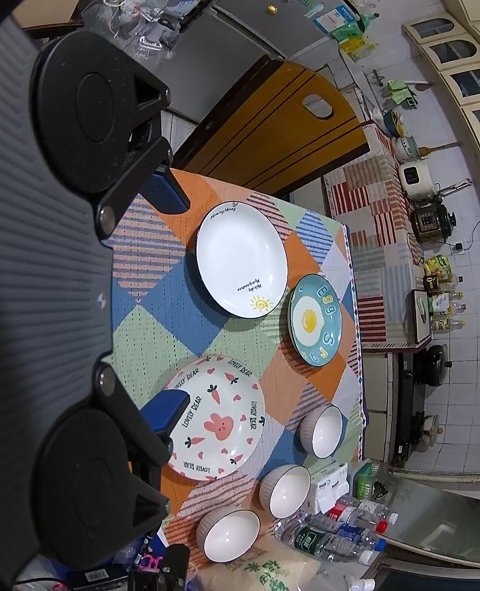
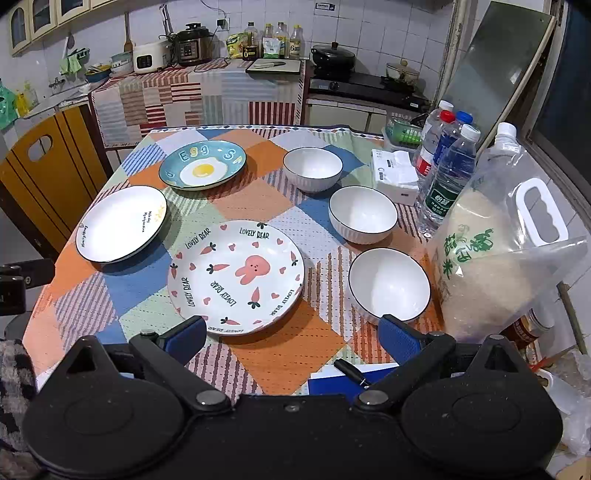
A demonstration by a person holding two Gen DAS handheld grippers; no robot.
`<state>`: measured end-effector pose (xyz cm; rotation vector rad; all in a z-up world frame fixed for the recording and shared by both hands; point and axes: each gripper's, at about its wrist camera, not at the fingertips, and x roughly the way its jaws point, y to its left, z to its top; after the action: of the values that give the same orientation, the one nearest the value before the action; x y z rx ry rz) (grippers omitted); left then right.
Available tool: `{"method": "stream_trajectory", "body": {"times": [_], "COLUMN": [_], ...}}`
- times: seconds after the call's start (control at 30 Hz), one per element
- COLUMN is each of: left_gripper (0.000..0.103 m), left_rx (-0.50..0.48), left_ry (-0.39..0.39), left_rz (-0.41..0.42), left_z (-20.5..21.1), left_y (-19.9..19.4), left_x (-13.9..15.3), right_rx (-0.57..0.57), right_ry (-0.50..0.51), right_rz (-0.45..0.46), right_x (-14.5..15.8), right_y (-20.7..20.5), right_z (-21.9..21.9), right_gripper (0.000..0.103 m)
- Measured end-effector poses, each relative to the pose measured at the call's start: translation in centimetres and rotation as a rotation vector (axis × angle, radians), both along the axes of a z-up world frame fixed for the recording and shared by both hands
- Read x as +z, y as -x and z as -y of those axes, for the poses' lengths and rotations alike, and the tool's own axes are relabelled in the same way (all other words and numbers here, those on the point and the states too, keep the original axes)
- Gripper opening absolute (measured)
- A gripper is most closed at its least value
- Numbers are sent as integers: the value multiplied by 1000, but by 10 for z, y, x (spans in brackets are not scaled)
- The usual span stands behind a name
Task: Organize plates and bowls
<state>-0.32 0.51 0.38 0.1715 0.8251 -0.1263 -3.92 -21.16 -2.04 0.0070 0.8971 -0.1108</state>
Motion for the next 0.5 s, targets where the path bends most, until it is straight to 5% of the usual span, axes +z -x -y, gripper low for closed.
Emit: {"method": "stream_trajectory", "body": {"times": [0.5], "left_gripper": [103], "left_rx": [23], "left_ry": [31], "left_rz": [-3], "left_z": [-1], "left_y": [-1], "left_x": [-6], "right_rx": [-7], "right_ry": [13], "right_rz": [-1], "right_x": [-4], "right_y": [1], "right_z": [0], "right_gripper": [101]}}
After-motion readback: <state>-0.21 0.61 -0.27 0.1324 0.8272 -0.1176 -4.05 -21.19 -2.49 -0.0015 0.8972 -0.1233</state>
